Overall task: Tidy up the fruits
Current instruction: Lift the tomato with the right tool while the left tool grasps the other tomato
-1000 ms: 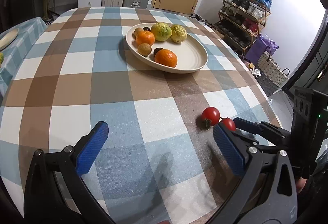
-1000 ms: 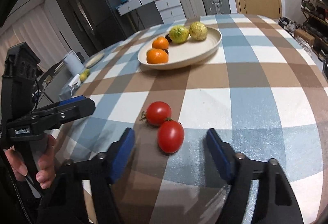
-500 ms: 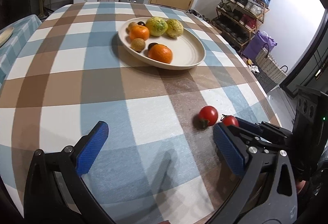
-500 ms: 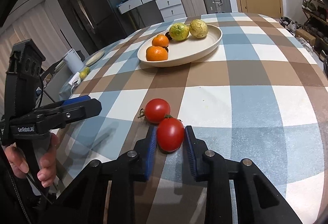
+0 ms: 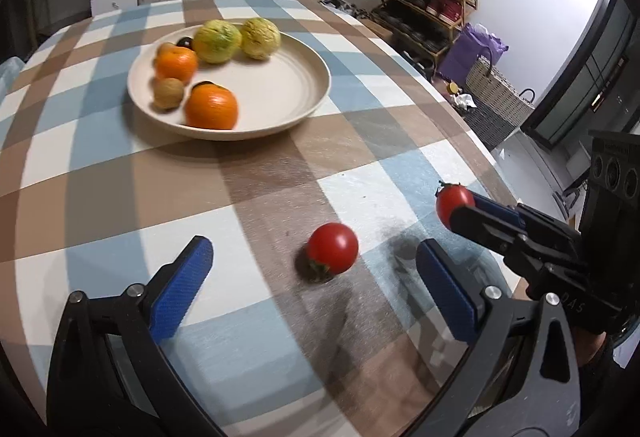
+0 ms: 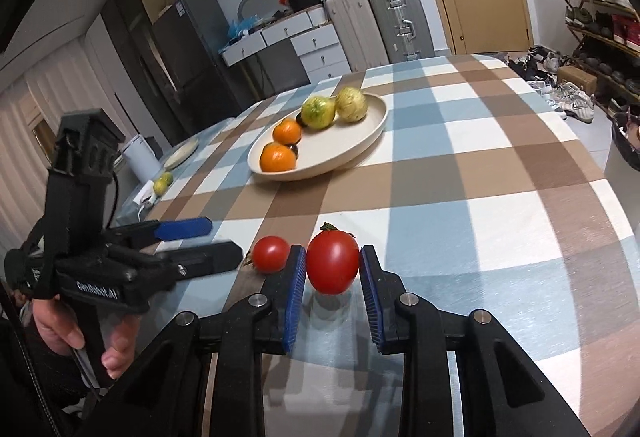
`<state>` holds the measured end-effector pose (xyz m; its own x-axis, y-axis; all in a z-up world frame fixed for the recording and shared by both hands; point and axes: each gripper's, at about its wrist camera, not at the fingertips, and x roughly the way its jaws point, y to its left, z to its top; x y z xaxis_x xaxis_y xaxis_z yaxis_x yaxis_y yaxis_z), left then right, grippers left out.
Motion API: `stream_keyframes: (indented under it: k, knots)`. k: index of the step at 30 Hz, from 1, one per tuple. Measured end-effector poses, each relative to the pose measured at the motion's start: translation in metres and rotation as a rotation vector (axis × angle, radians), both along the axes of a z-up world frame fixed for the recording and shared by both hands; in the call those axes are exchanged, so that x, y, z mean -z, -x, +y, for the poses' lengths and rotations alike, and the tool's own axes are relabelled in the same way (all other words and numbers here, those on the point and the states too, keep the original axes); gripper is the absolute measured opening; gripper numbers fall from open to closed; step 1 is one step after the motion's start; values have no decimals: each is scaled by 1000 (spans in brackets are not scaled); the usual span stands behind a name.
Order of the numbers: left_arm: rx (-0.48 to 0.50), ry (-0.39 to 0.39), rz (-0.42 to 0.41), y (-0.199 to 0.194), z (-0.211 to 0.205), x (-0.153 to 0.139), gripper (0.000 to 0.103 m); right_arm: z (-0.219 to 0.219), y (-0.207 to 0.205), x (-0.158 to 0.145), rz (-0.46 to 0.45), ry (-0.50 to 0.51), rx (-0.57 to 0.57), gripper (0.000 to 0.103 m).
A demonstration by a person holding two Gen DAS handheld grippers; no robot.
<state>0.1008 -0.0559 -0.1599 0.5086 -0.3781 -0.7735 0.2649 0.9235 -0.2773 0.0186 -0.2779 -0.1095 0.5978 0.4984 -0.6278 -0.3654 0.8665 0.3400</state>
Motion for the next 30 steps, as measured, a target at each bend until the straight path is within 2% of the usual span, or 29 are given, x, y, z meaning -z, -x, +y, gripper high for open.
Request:
stream_keyframes:
  k: [4,7,9,10,12,14,21,30]
  knots:
    - [28,-18,11,-5,-10,4,87,-10,-5,0,4,-11,13,28]
    - [59,-35,18,-7,-16,7,71,-14,-8,-1,-1,-14,15,28]
    - [79,-36,24,-8,-19,8,56,-16,-10,-2,-6,-16,16,28]
    - [92,-34,29,-8,-21,9,52,-16,-11,-2,-5,-18,14,28]
    - [111,-36,34,-8,-24,10,36,-17,-12,-3,-8,-24,16,28]
    - [123,-41,40,-8,-25,12,26,-17,-15,-3,-7,-32,13,28]
    - [143,-28,39,-7,-23,10,26,-14,-21,-3,-3,-27,7,28]
    - [129,9,3,-17,-8,-13,26,-11,-36,-11,-6,-43,5,28]
